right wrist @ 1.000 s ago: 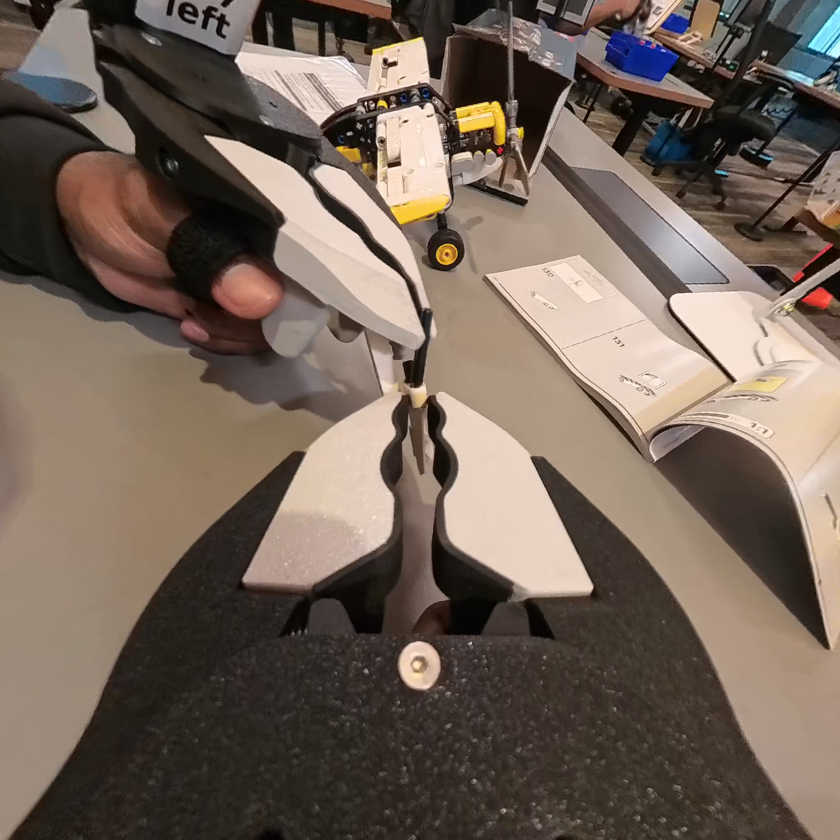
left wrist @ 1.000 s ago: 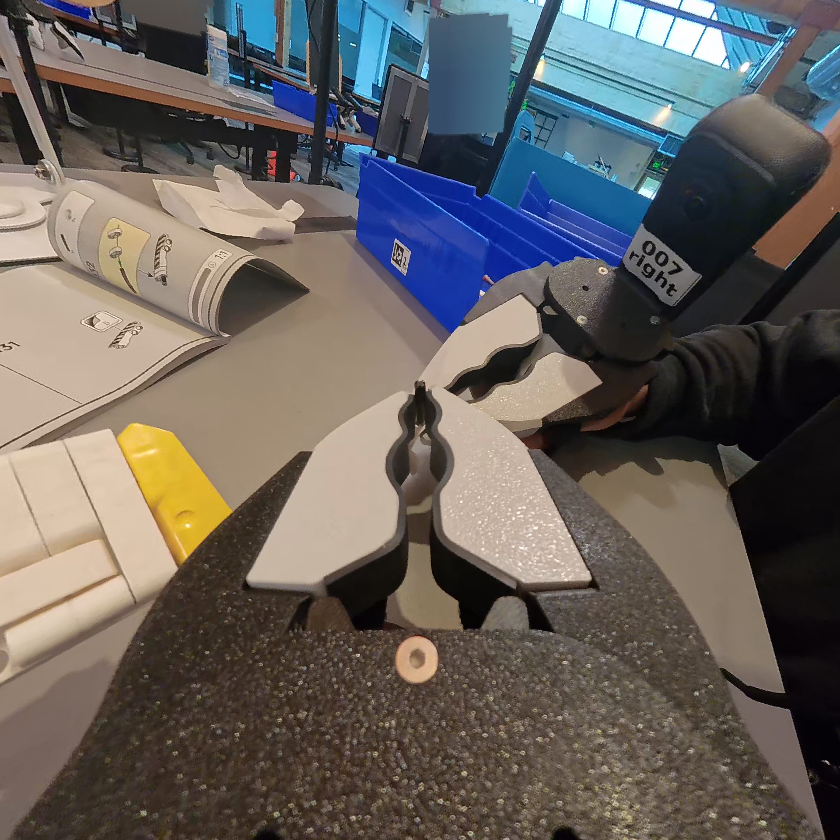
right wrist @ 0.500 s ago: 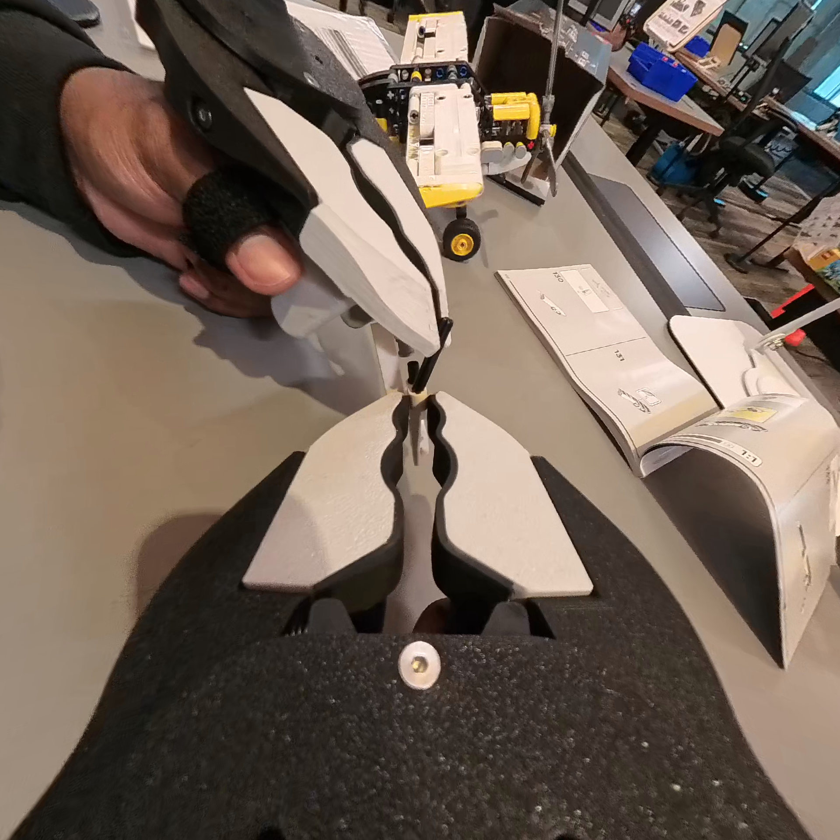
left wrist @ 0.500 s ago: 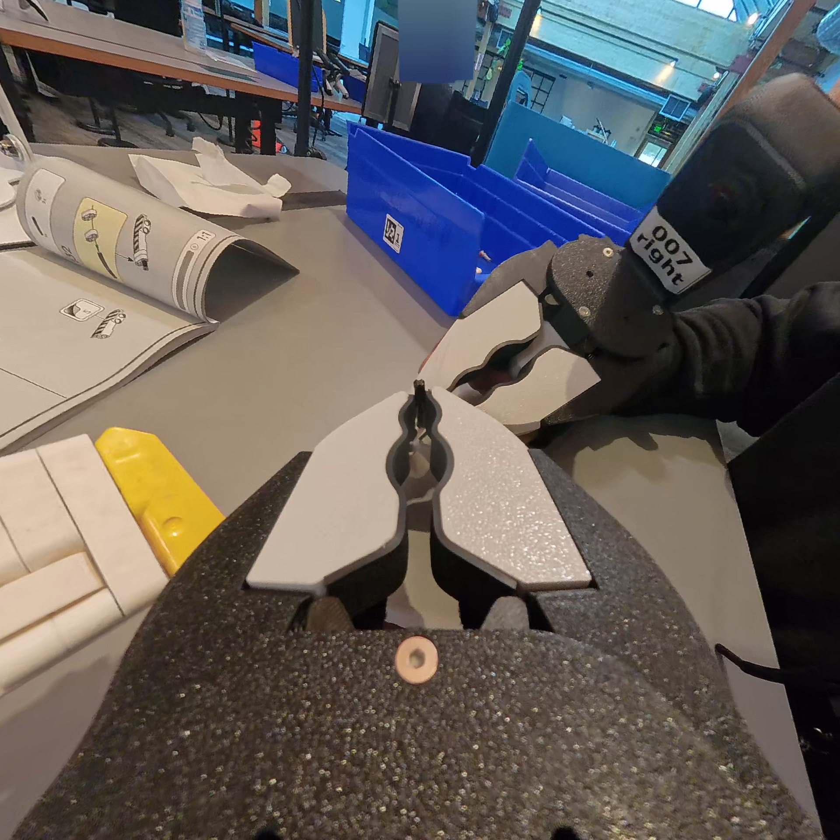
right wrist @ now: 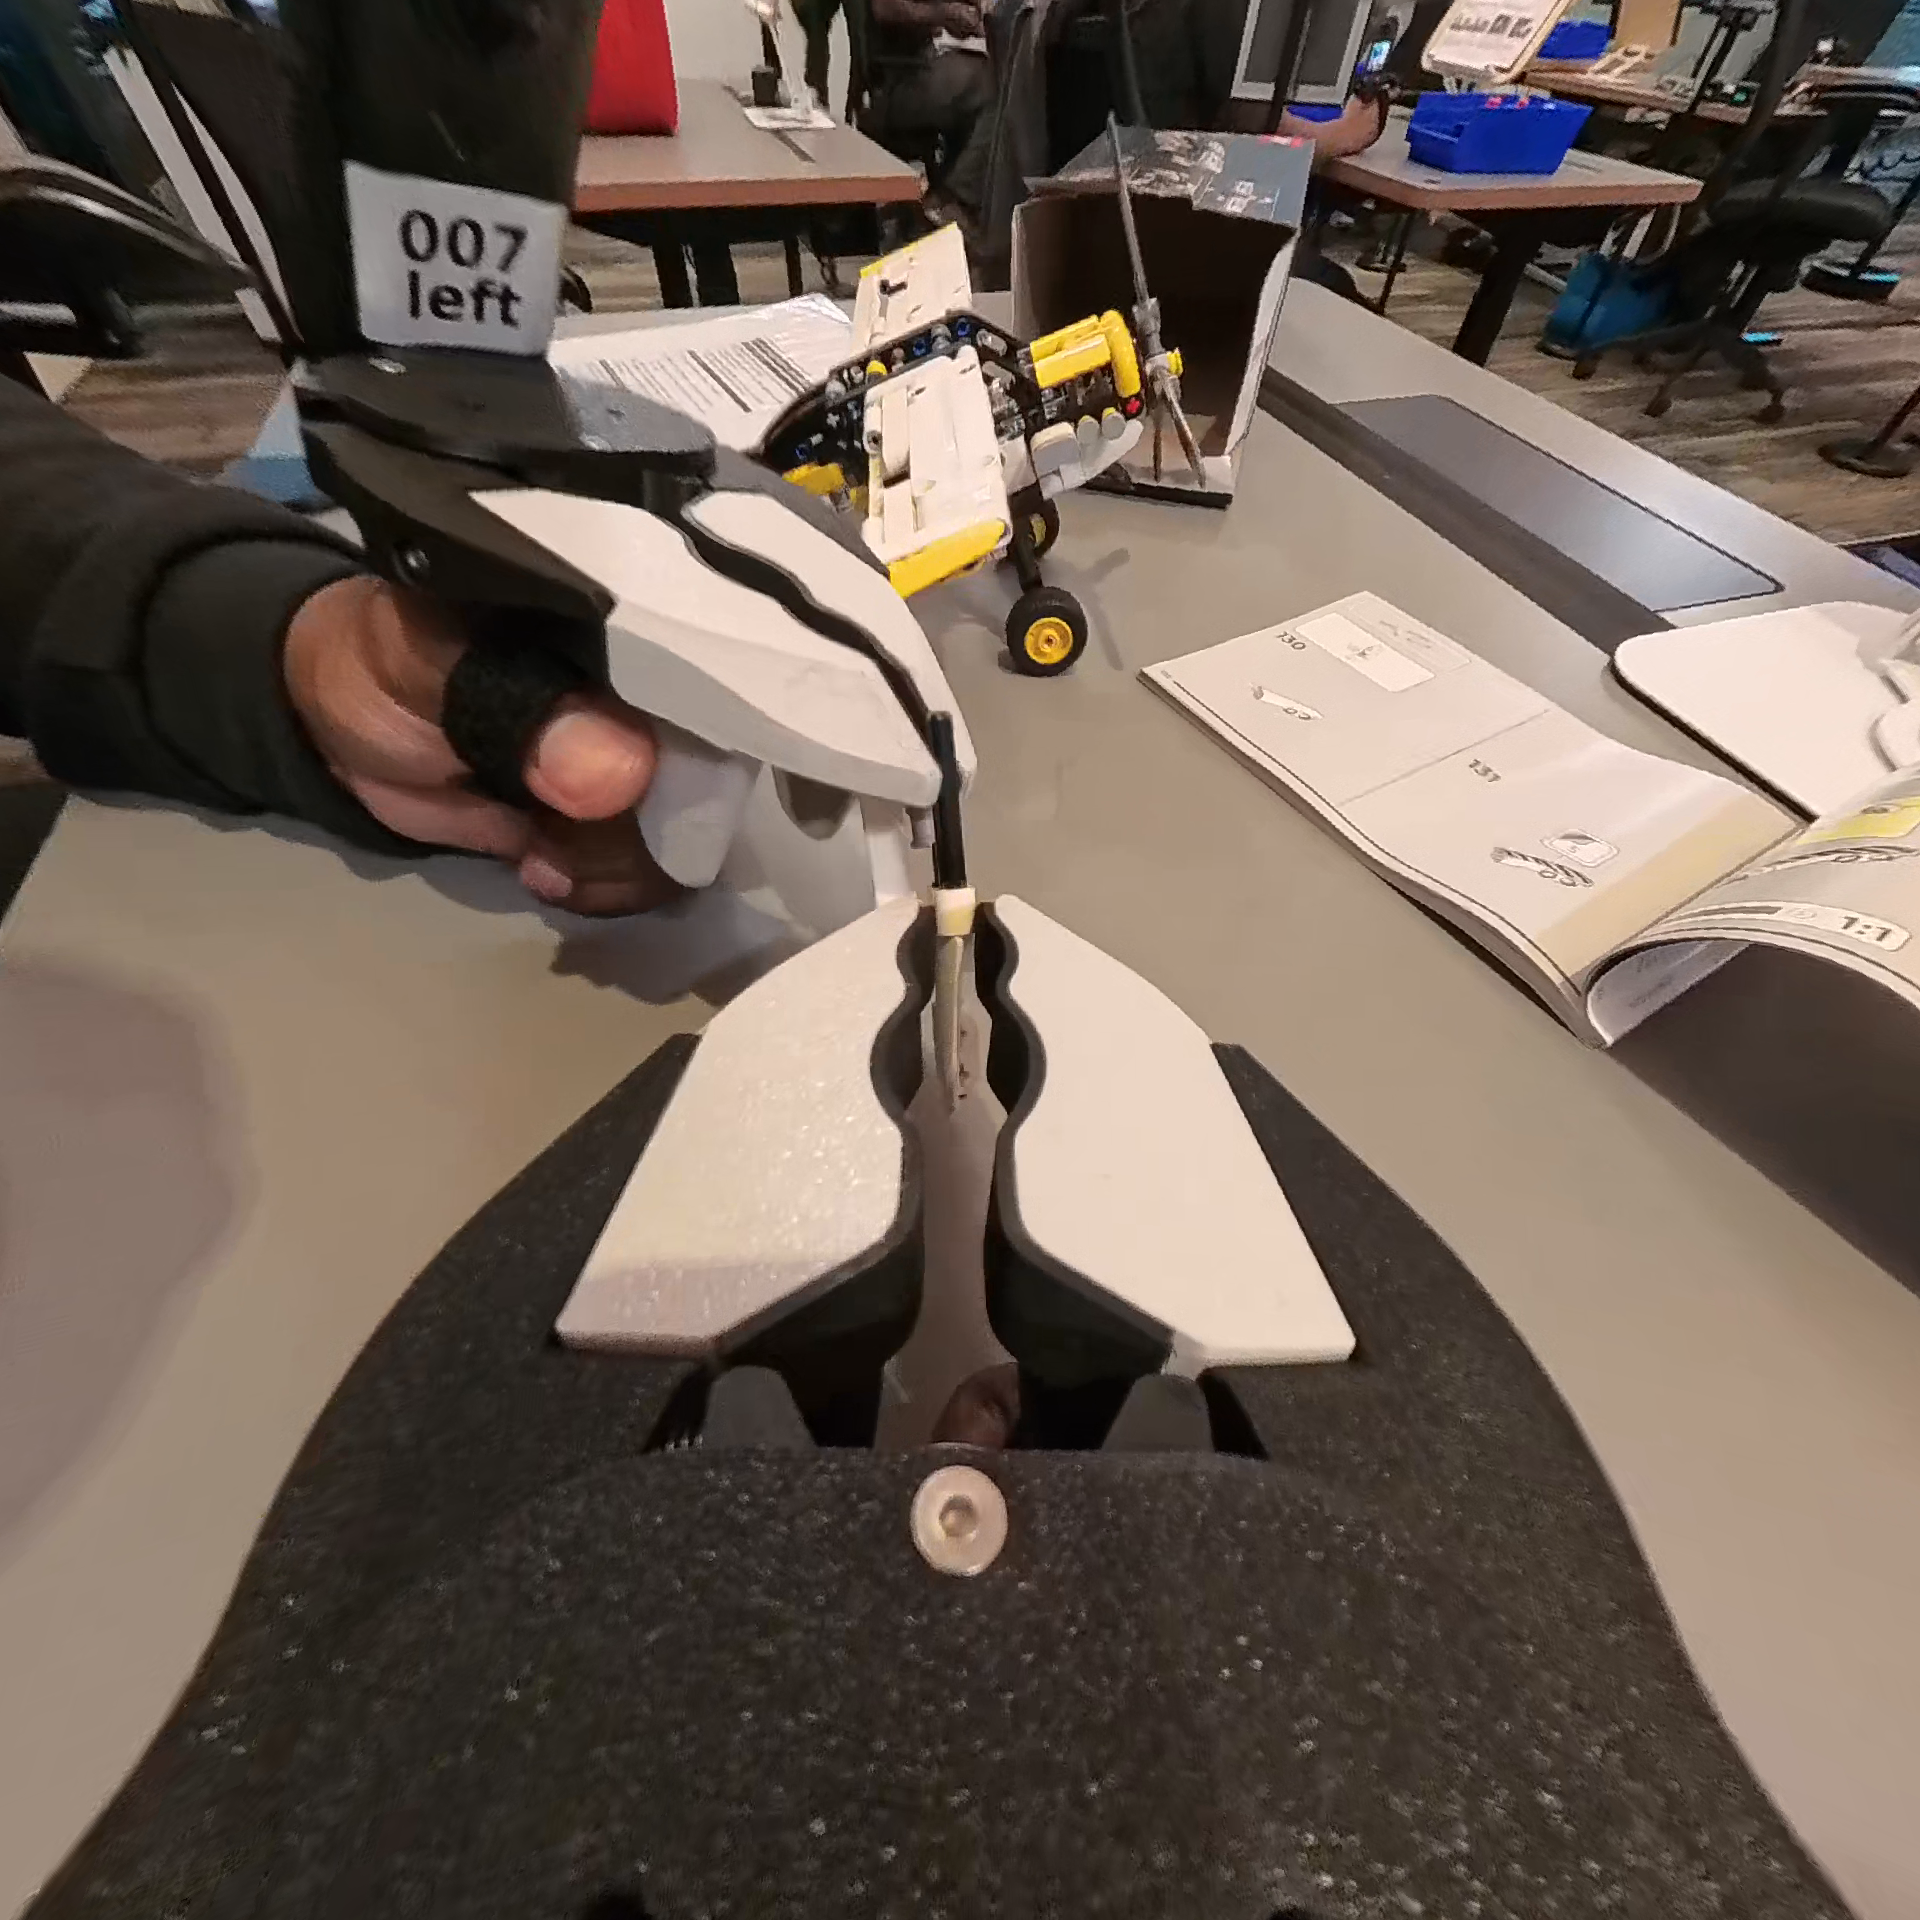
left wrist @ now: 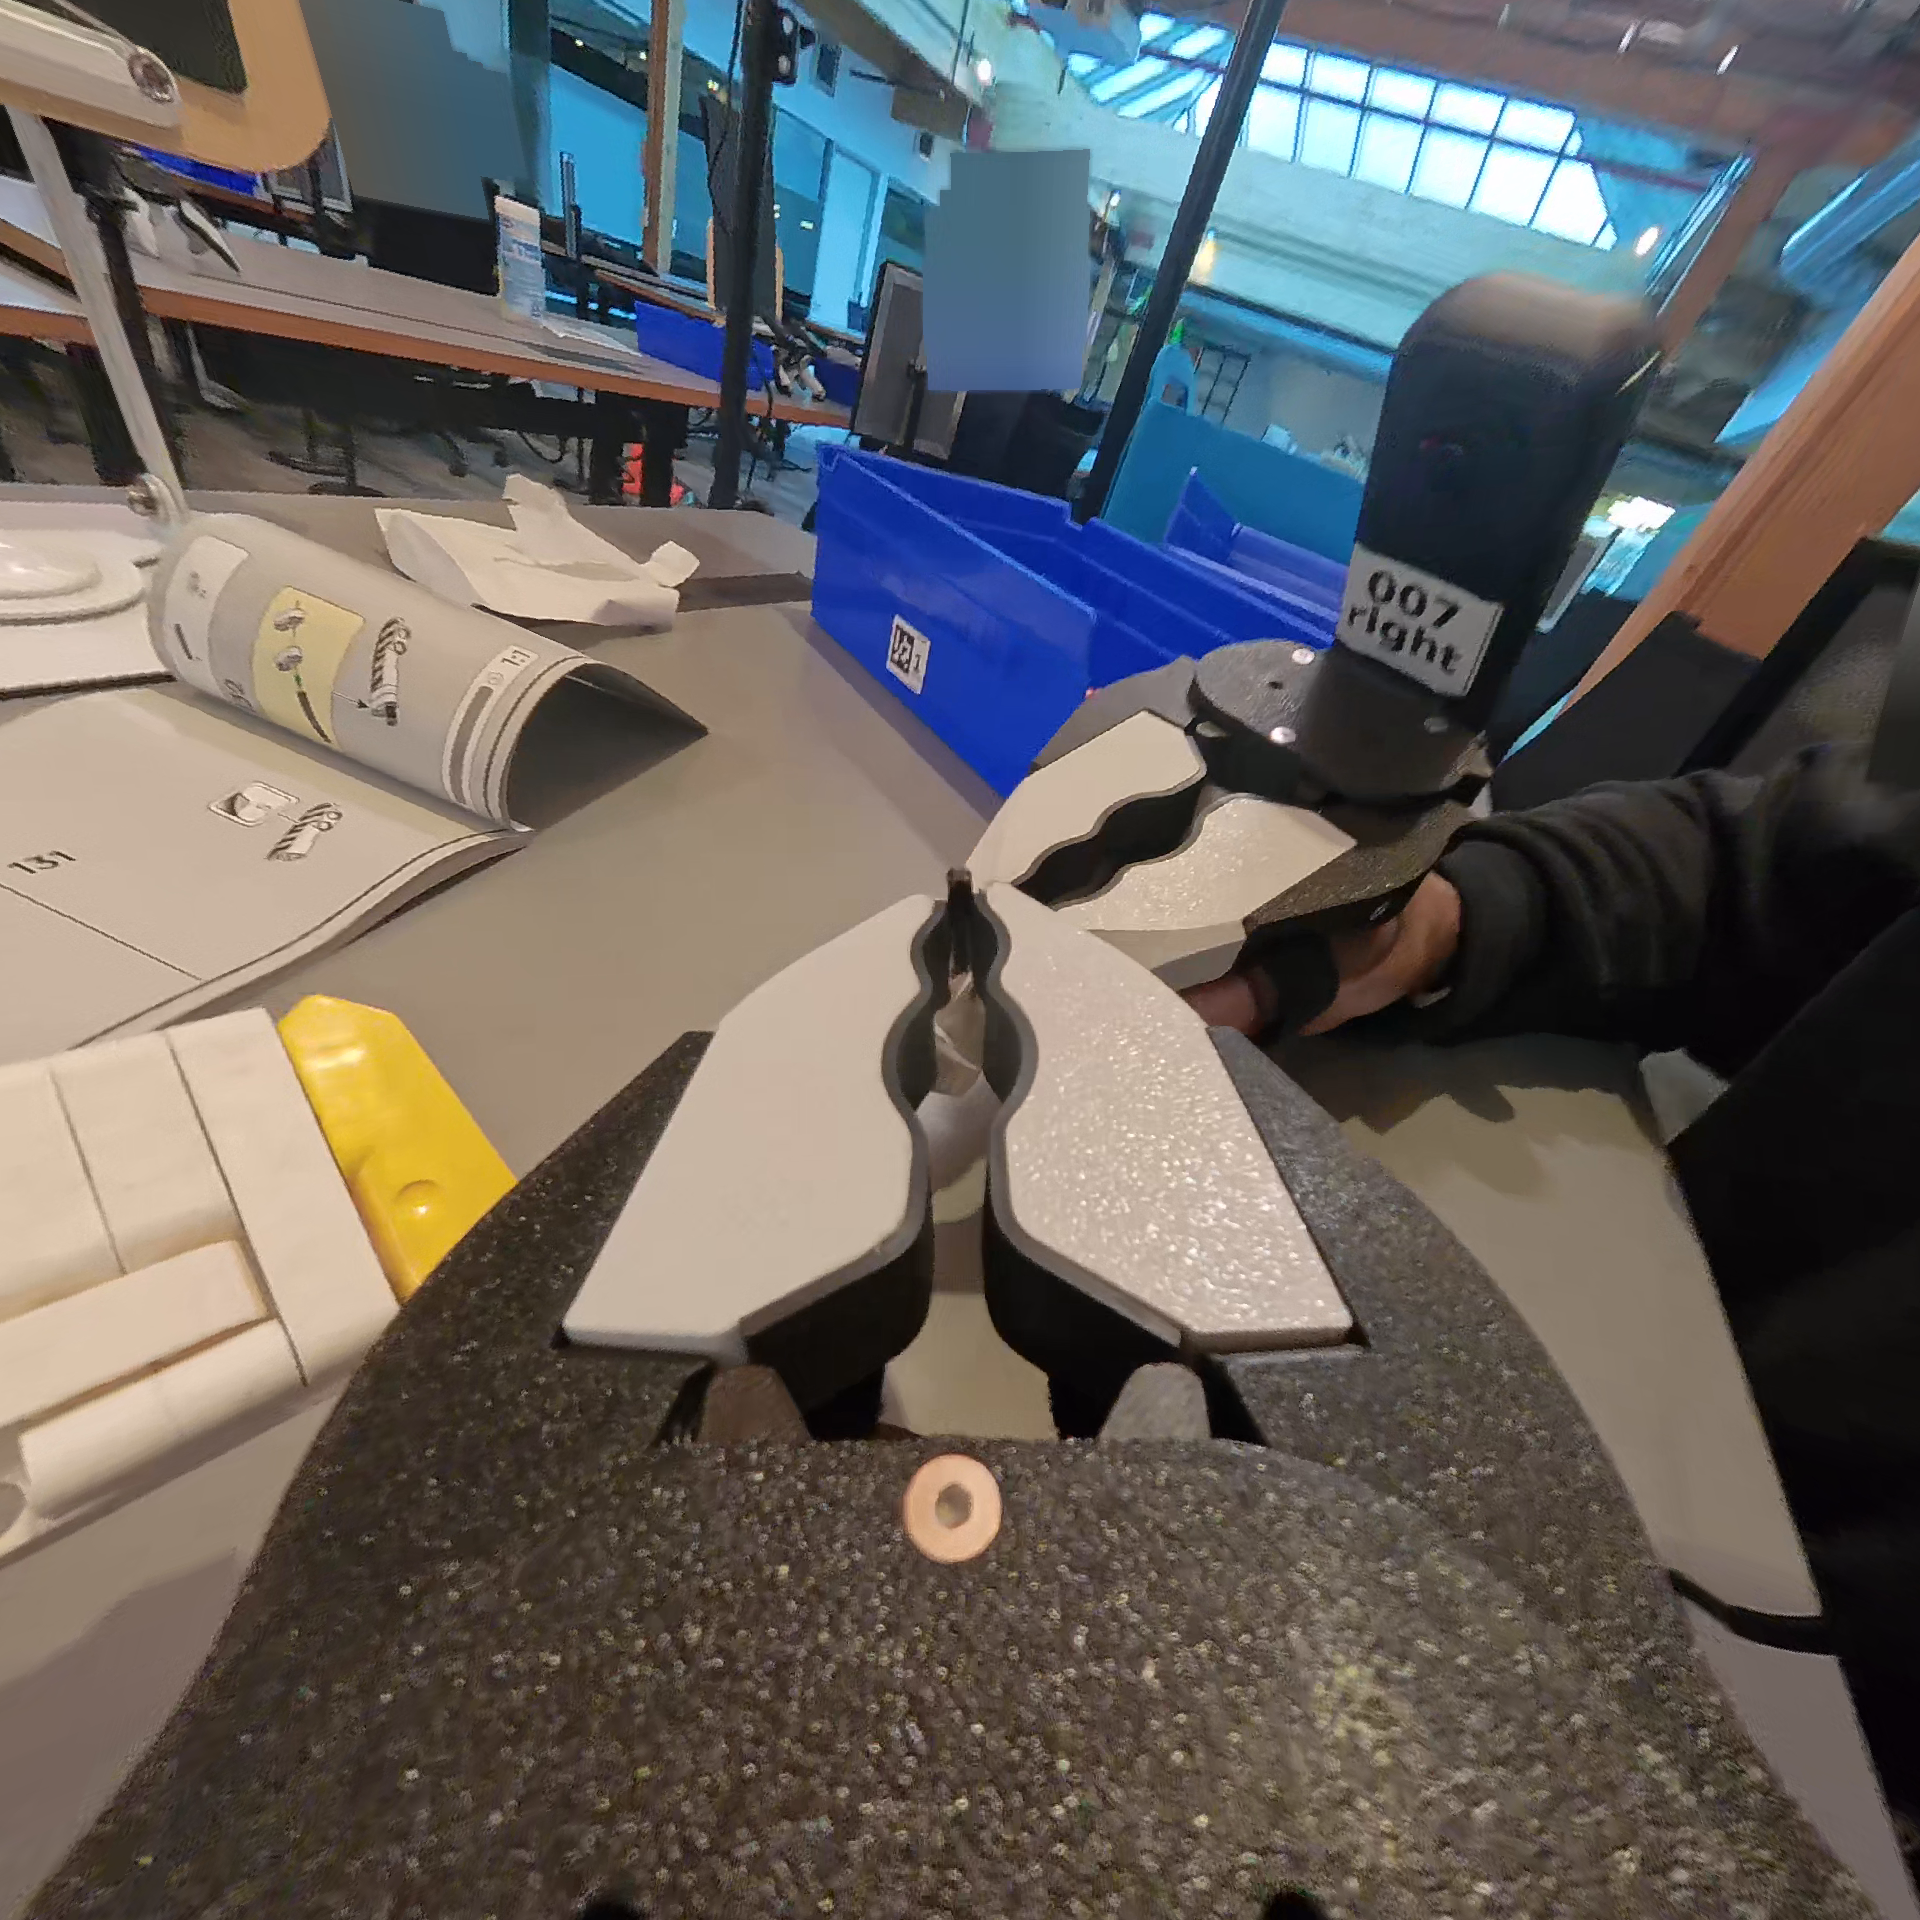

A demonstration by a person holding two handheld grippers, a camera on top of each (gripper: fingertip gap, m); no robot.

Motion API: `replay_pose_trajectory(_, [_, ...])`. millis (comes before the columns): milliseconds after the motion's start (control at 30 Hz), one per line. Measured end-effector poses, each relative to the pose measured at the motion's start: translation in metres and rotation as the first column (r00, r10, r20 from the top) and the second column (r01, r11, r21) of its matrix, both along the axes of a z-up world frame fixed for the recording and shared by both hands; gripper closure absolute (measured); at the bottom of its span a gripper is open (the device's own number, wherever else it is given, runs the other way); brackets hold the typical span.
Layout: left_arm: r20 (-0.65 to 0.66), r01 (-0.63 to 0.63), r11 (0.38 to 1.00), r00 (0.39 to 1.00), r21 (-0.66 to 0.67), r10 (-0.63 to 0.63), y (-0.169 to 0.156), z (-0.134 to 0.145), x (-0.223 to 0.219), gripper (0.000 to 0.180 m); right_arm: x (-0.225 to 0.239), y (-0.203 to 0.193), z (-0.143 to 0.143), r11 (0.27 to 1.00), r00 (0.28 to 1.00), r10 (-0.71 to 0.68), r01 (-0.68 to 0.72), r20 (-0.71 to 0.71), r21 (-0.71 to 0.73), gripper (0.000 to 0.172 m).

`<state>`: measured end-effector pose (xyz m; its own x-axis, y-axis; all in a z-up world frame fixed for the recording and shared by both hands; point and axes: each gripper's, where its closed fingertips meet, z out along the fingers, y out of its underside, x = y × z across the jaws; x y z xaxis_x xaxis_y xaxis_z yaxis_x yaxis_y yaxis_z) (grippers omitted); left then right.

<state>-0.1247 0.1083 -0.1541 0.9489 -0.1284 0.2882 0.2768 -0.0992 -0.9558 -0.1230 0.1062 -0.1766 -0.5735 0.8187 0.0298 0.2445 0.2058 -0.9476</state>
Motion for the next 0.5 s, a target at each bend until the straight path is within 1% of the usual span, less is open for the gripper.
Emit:
replay_pose_trajectory(133, [0.133, 0.024, 0.998, 0.991, 0.053, -0.031, -0.0015, 0.0078, -0.0011, 0.177, 0.0015, -0.0016, 0.0088, 0.997, 0.999, 0.021, -0.023, -0.025, -0.068, 0.165])
replay_pose_trajectory(233, [0.195, 0.028, 0.997, 0.98, 0.069, -0.041, -0.0014, 0.01, -0.0013, 0.177, 0.0023, -0.0028, 0.0119, 0.997, 0.998, 0.028, -0.032, -0.053, -0.066, 0.165])
replay_pose_trajectory(367, [0.193, 0.026, 0.998, 0.98, 0.061, -0.038, -0.0014, 0.0092, -0.0017, 0.177, 0.0025, -0.0037, 0.0107, 0.999, 0.997, 0.033, -0.035, -0.066, -0.026, 0.165])
replay_pose_trajectory(500, [0.182, 0.024, 0.999, 0.983, 0.041, -0.031, -0.0012, 0.0067, -0.0019, 0.177, 0.0018, -0.0032, 0.0082, 0.999, 0.996, 0.03, -0.026, -0.083, 0.047, 0.164])
